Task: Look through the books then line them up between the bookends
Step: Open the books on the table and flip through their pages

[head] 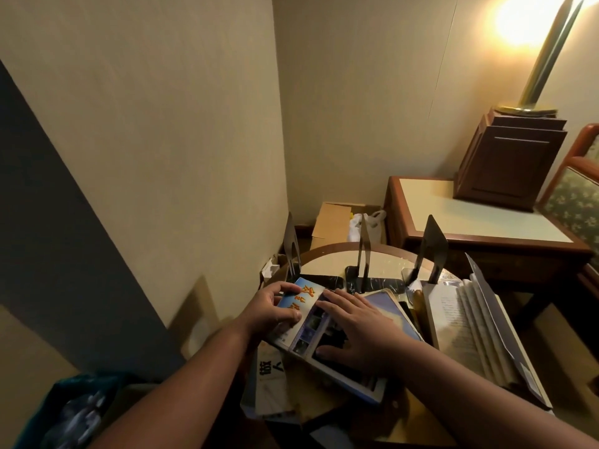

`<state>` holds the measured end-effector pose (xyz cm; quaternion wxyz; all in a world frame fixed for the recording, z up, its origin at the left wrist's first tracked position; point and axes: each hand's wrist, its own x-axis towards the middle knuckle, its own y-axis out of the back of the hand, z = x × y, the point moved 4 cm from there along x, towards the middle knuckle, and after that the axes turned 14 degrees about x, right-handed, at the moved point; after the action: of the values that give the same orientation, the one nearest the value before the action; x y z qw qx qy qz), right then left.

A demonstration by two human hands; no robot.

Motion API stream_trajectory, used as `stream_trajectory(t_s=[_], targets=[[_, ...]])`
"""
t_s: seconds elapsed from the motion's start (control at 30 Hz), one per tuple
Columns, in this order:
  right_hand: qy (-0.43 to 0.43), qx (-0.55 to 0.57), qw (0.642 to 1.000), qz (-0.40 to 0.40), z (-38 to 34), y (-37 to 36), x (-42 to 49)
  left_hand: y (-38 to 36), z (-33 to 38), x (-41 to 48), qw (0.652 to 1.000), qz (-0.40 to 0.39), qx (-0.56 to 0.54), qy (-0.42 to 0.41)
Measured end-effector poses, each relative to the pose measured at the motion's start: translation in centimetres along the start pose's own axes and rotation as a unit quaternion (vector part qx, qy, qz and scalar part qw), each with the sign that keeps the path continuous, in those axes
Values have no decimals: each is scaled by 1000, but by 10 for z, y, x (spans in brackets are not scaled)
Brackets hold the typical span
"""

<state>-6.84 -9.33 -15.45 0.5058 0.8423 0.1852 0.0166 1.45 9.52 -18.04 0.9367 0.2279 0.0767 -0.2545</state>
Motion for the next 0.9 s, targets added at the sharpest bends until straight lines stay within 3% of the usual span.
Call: stream_trajectory(t_s=[0.27, 0.4, 0.6, 0.9], targets=[[25, 13, 997, 67, 2, 10, -13, 20, 43, -16, 994, 56, 76, -59], [-6, 31, 992, 120, 6, 7, -33, 44, 79, -25, 986, 97, 118, -74], [-96, 10, 994, 42, 20, -14, -43, 74, 135, -32, 935, 213, 269, -94], [-73, -5, 996, 52, 22, -22, -40, 80, 189, 1, 872, 260, 394, -129]])
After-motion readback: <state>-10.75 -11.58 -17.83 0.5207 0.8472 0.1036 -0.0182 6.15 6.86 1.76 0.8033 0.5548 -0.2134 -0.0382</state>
